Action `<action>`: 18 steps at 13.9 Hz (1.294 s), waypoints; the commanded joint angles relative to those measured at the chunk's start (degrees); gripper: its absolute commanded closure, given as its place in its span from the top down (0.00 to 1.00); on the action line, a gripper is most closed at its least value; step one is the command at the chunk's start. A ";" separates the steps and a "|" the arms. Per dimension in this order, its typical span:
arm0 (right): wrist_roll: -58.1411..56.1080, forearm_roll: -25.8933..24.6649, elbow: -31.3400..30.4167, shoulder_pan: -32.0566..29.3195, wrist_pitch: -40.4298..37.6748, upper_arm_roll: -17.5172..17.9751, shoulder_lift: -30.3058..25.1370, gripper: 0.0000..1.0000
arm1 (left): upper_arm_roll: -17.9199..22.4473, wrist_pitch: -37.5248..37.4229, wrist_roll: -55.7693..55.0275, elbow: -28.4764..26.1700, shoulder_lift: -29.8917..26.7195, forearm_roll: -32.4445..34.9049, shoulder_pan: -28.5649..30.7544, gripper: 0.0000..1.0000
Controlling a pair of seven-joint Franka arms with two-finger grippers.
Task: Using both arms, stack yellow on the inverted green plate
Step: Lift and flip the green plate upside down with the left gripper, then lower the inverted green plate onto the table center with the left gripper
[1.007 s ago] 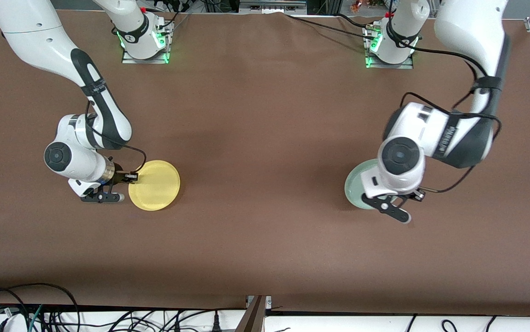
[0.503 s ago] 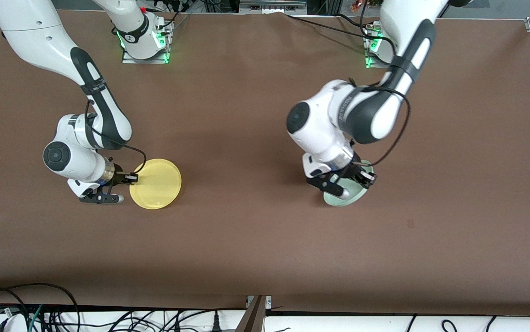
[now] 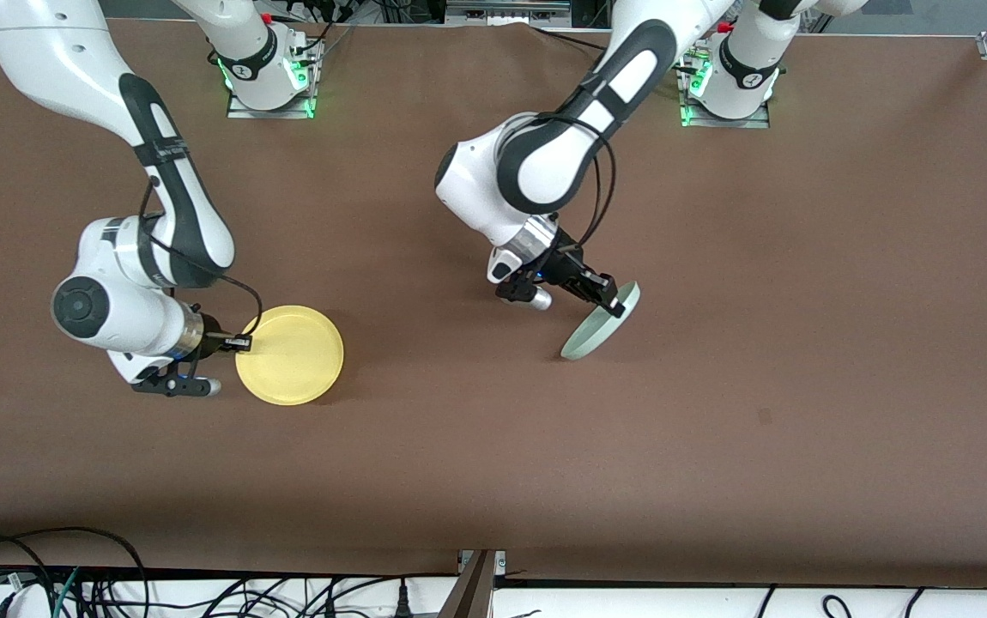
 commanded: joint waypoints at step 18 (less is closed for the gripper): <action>0.44 12.88 7.37 -2.61 -6.21 -0.64 0.54 0.00 | 0.39 7.62 -15.82 17.12 5.77 -29.09 -8.62 1.00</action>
